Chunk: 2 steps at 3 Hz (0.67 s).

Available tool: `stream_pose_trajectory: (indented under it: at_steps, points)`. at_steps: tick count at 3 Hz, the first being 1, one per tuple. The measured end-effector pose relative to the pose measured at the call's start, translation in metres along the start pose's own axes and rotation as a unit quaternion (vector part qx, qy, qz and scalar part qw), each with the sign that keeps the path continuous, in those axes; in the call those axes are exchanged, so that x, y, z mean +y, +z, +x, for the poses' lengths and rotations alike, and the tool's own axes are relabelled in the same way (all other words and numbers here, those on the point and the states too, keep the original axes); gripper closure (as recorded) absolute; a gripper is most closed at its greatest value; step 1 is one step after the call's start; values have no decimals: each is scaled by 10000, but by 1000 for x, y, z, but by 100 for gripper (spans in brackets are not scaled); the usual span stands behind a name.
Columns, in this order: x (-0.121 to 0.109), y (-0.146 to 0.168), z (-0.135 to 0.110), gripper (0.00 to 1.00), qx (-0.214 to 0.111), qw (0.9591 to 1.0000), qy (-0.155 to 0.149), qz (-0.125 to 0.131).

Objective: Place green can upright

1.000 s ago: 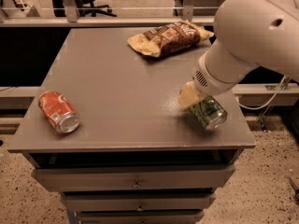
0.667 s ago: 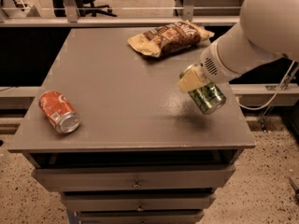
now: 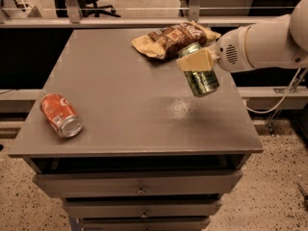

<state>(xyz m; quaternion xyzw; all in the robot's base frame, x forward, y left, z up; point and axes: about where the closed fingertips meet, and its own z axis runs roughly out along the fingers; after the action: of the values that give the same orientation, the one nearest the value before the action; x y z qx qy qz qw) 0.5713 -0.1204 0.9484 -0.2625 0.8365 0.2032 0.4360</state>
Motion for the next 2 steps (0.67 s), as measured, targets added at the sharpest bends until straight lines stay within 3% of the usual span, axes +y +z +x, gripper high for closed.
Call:
stream_pose_trajectory:
  at_steps: [1, 2]
  points:
    - [-2, -4, -8, 100, -806, 9942, 95, -706]
    - [-10, -6, -1, 100, -1541, 9799, -30, -1268]
